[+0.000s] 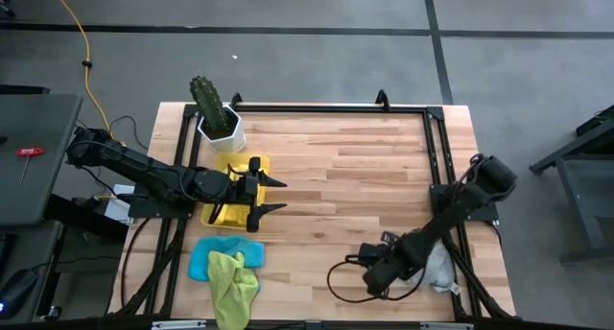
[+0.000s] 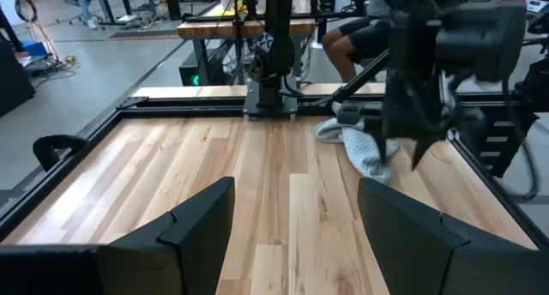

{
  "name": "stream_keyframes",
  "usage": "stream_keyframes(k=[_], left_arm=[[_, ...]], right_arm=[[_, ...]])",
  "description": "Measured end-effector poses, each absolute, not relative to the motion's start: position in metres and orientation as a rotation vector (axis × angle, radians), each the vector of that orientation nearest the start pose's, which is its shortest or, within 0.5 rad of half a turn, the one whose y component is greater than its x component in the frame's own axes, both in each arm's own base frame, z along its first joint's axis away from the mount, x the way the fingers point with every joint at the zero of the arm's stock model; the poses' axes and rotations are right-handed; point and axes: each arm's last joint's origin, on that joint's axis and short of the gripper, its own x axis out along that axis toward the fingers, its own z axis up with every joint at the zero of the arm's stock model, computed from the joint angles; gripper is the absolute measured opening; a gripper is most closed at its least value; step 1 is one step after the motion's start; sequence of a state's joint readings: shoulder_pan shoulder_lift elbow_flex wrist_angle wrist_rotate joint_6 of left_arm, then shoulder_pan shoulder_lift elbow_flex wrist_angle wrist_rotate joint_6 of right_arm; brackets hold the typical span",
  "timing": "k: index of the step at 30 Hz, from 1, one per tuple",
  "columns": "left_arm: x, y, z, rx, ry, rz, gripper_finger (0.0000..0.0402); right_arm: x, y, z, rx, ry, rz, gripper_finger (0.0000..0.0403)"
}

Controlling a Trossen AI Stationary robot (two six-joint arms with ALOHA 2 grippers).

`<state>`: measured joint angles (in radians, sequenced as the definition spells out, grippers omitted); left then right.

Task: Fold microfiber towels
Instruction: Fold the gray microfiber towel

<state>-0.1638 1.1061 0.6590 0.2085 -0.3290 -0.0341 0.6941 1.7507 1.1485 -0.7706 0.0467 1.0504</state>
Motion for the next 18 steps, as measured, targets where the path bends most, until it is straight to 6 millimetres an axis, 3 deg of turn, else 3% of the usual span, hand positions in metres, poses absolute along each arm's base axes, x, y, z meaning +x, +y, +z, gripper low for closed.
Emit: stream_keyframes(k=[7,18], left_arm=[[0.239,-0.03,0.265,0.025,0.23,0.168,0.0239],[0.239,-0.03,0.265,0.025,0.23,0.168,0.0239]], right_arm=[[0.256,0.194,0.155,0.337,1.53,-0.234,0.0176],[0.262,0.187,0.151,0.365,1.503,-0.282,0.0176]])
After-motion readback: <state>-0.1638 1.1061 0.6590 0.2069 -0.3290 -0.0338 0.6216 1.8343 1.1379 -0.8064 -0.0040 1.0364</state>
